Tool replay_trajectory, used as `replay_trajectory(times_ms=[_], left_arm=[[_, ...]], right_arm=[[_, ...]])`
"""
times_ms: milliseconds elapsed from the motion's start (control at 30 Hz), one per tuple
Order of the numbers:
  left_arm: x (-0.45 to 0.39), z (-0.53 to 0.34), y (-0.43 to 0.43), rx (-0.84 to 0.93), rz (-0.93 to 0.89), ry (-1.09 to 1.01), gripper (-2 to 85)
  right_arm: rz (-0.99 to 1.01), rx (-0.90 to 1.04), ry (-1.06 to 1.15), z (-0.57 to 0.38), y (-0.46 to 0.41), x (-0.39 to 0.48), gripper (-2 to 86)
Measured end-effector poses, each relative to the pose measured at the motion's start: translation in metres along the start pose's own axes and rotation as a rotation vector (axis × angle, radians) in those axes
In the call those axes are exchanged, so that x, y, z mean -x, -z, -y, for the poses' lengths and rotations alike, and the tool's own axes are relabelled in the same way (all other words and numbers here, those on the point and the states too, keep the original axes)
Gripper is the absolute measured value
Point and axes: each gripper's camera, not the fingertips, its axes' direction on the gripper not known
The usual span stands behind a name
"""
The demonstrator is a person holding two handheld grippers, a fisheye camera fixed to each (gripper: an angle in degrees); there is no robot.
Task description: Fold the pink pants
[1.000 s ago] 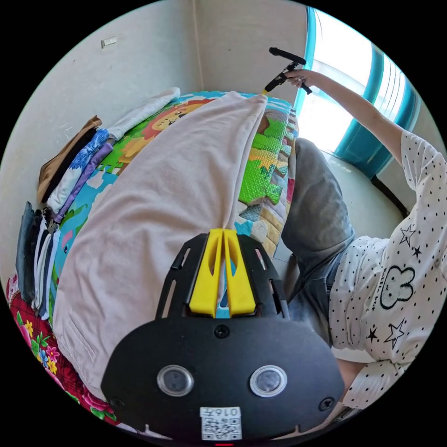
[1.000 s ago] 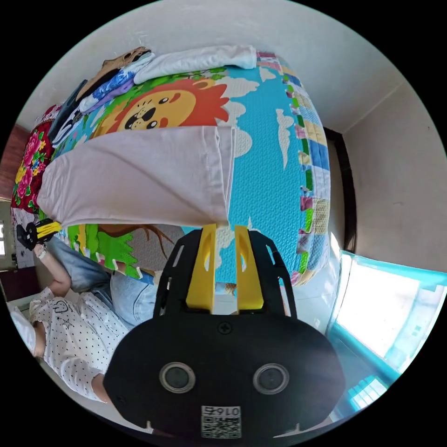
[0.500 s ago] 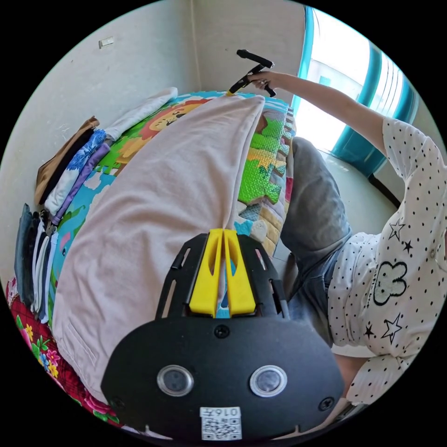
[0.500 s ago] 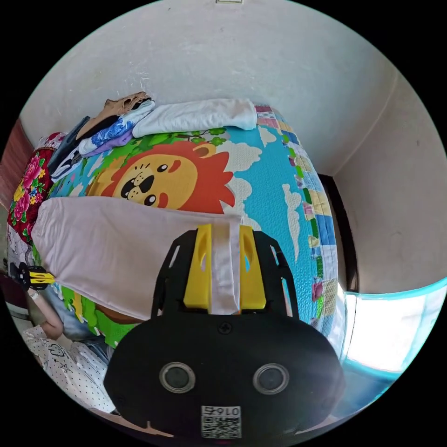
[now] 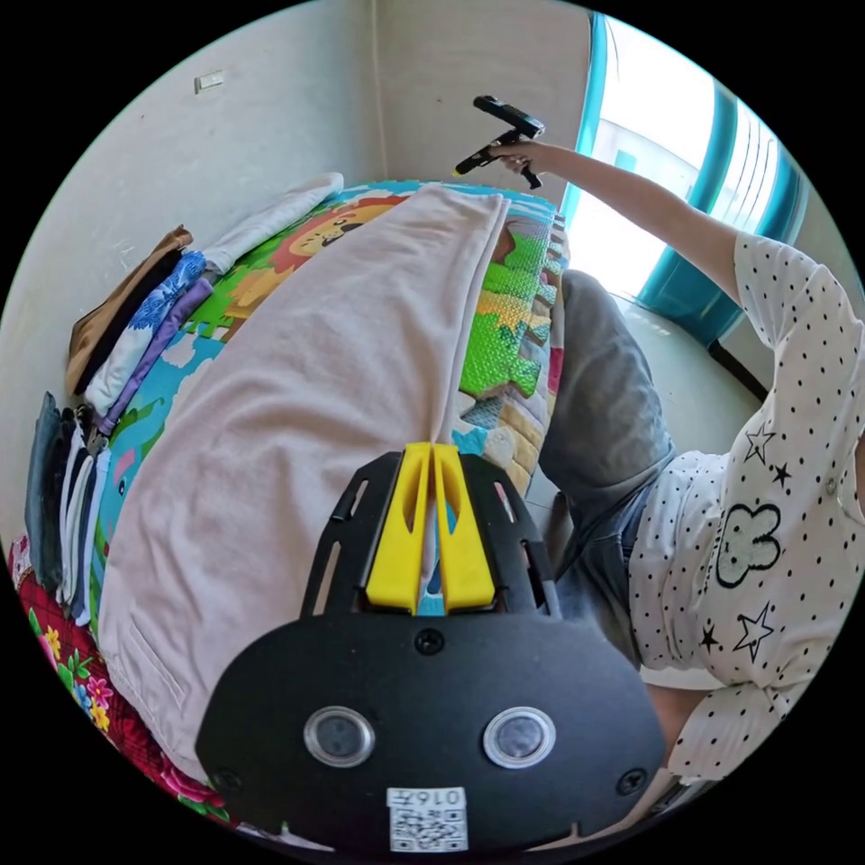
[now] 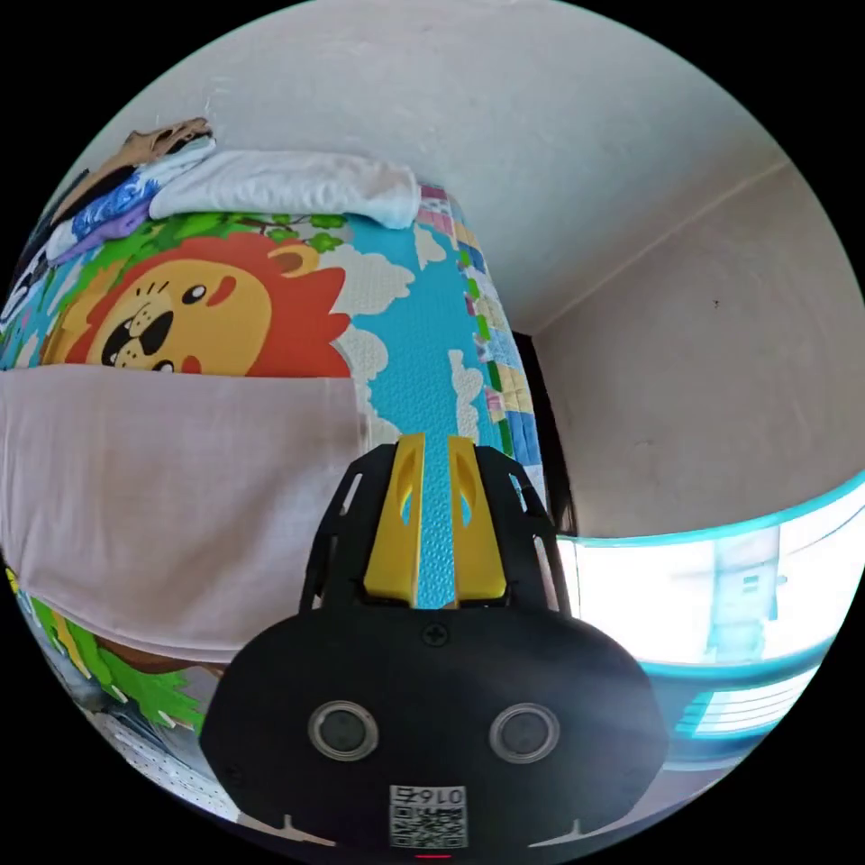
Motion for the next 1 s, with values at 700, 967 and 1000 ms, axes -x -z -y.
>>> replay_trajectory(times_ms=[700,967,1000], left_arm=[[0.004,-0.019,-0.020,-0.016,-0.006,0.021,-1.0],[0.006,-0.036,-0.030,-0.029,-0.003,0.026,-1.0],[0.007,-0.040,-0.030,-0.039,-0.002,0.030,-1.0]], right_arm=[[0.932,0.154,-0.308,-0.117,-0.080,-0.169,8.0],[0.884,0.148,-0.338,-0.116,-0.087,-0.175,2.0],[0.883,0.146,-0.338,-0.116,-0.085,-0.175,1.8]])
